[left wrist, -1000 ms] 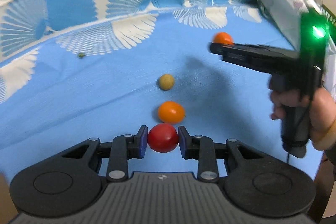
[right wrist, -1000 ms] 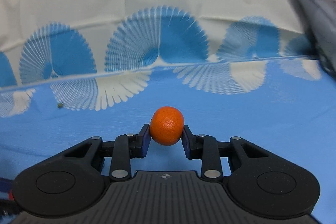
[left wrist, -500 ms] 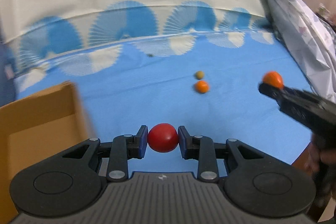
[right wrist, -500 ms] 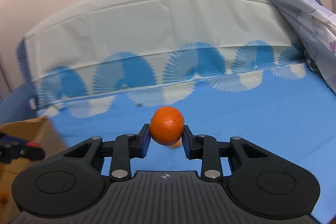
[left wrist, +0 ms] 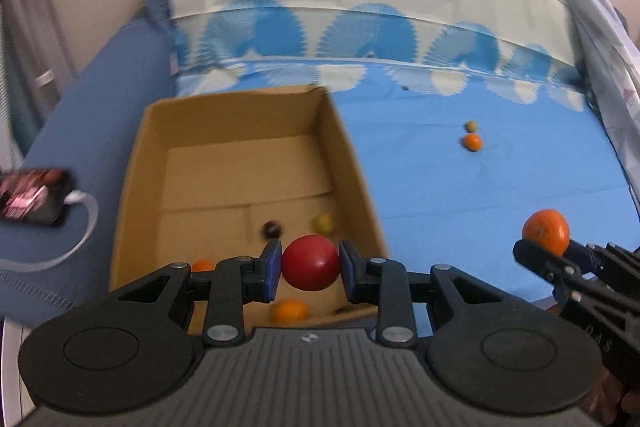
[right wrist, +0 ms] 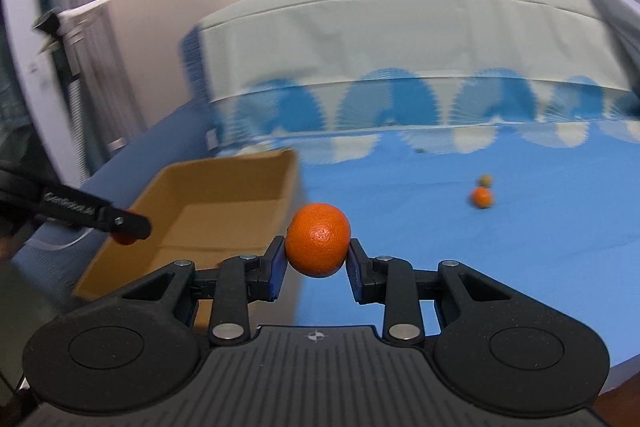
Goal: Organize fruits
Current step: 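Carry the tomato and tangerine over the box, lowering them inside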
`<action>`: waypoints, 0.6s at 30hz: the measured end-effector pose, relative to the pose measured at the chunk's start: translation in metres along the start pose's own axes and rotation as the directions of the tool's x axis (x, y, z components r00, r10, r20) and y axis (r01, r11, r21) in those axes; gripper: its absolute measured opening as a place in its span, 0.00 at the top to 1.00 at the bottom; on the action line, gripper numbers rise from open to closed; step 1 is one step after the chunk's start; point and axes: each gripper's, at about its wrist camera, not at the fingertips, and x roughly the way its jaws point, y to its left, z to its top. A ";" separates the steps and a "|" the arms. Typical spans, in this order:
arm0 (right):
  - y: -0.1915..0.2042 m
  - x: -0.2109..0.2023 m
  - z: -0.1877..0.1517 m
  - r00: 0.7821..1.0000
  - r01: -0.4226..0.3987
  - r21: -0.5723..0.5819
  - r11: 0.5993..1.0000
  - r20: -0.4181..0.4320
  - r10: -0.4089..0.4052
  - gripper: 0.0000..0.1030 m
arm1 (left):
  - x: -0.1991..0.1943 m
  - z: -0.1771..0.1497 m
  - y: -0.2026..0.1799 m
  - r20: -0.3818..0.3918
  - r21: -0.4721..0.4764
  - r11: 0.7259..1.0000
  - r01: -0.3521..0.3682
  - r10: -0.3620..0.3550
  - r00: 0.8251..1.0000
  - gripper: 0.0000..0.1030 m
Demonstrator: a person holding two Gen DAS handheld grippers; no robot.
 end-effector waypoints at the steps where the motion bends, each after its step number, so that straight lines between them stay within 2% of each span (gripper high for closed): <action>1: 0.012 -0.003 -0.003 1.000 -0.019 -0.012 1.000 -0.010 0.019 0.68 | -0.007 -0.007 0.009 0.003 -0.012 1.000 -0.010 0.010 1.000 0.67; 9: 0.089 -0.015 -0.020 0.990 -0.126 -0.117 0.985 -0.082 0.117 0.68 | -0.036 -0.056 0.064 -0.003 -0.102 0.994 -0.042 0.042 0.999 0.67; 18: 0.124 -0.020 -0.024 0.988 -0.130 -0.179 0.975 -0.107 0.112 0.68 | -0.043 -0.080 0.088 -0.007 -0.132 0.990 -0.041 0.040 0.999 0.67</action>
